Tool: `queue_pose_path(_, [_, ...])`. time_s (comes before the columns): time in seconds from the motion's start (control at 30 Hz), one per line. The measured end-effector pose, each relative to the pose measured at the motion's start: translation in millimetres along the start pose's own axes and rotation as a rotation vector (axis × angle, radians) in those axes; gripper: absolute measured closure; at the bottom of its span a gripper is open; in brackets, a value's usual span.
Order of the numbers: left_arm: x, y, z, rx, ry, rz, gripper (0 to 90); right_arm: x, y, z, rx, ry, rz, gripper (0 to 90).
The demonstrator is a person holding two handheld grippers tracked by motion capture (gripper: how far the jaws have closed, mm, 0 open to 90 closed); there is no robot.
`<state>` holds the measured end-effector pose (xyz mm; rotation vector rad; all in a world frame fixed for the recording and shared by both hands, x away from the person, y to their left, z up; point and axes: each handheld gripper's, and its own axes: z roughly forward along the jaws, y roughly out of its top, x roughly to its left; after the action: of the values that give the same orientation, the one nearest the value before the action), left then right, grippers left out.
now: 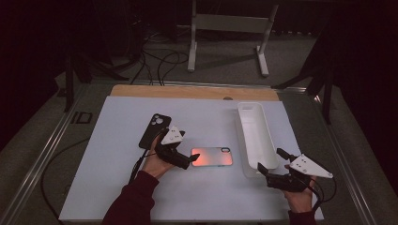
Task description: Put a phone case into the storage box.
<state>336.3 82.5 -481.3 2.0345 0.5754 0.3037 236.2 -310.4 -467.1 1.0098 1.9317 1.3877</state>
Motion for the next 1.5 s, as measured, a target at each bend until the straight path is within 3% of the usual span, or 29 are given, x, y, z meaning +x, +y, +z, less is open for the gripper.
queue_pose_path(0.47, [-1.7, -0.1, 15.4, 0.029, -0.025, 0.008, 0.0, 0.0, -0.1, 0.3, 0.002, 0.001, -0.002, 8.2])
queue_pose_path(1.5, [-5.1, -2.9, 59.6, 0.159, -0.106, 0.048, 0.0, -0.2, -0.1, 0.6, 0.006, 0.001, -0.001, 8.2])
